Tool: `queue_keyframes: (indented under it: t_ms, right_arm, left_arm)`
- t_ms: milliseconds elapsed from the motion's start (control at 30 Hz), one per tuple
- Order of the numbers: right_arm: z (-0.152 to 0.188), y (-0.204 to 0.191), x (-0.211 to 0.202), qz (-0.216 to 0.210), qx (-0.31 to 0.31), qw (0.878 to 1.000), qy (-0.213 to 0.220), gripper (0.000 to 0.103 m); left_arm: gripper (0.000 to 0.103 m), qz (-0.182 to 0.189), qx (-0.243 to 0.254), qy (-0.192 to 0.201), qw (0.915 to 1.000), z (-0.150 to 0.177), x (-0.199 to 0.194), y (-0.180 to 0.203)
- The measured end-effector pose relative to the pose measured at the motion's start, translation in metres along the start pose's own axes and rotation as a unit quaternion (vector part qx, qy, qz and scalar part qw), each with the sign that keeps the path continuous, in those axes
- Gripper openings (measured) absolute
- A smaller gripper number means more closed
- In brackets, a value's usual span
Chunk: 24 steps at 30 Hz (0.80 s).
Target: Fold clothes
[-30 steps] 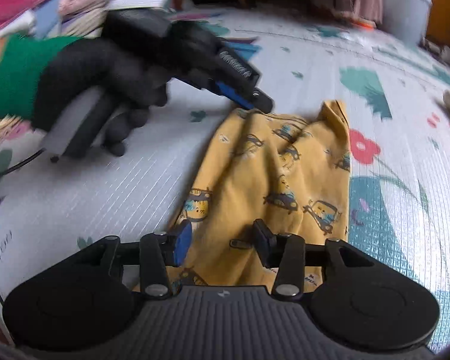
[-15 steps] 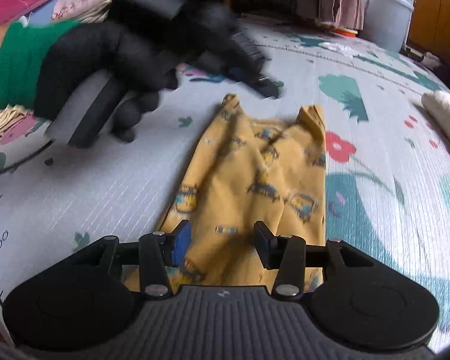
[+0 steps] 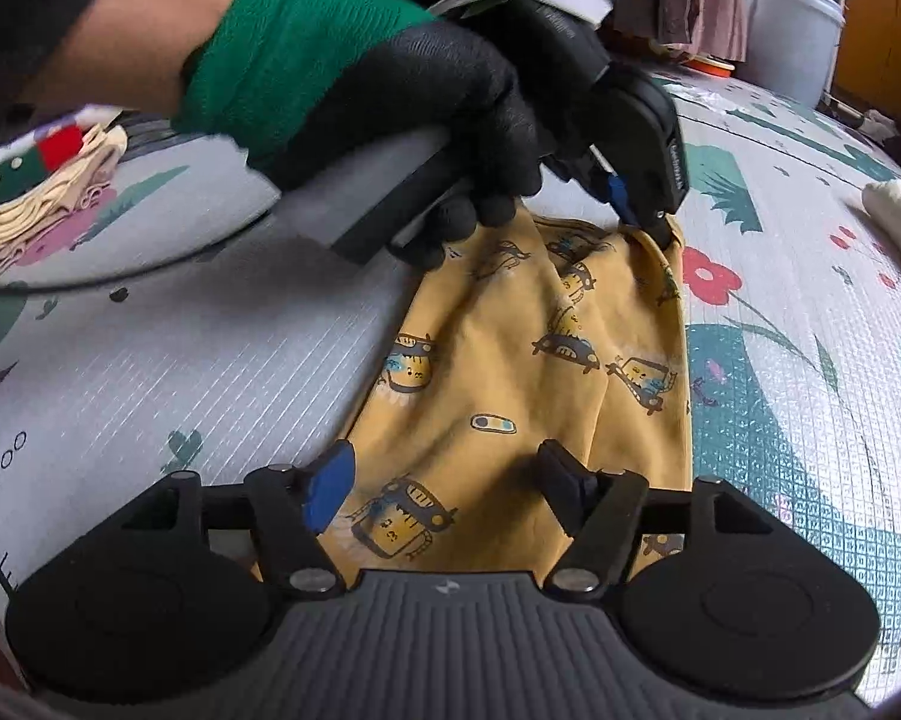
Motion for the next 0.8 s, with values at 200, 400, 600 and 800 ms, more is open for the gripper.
queue_keyframes:
  t_ms: [200, 400, 600, 800]
  right_arm:
    - [-0.011, 0.012, -0.011, -0.007, 0.035, 0.999, -0.011, 0.063]
    - [-0.009, 0.035, -0.048, 0.029, 0.063, 0.998, -0.001, 0.061]
    - [0.035, 0.076, -0.07, 0.027, 0.232, 0.971, -0.06, 0.064]
    - [0.082, 0.095, -0.09, 0.028, 0.411, 0.909, -0.062, 0.063]
  left_arm:
    - [0.032, -0.009, -0.122, 0.065, 0.9903, -0.01, -0.075, -0.025]
    - [0.046, -0.082, -0.168, 0.036, 0.9817, 0.026, -0.152, -0.047]
    - [0.047, -0.077, -0.322, -0.042, 0.9428, 0.134, -0.179, -0.03]
    - [0.048, -0.043, -0.376, -0.09, 0.9212, 0.218, -0.182, 0.028]
Point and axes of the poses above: each gripper's, at about its wrist camera, not at the fingertips, and x roughly the way its jaws point, y to its right, z to its underside, the point moved 3 cm from there along x, roughly the way its jaws point, and after that the axes turned 2 degrees about -z, right-handed, at the moved point
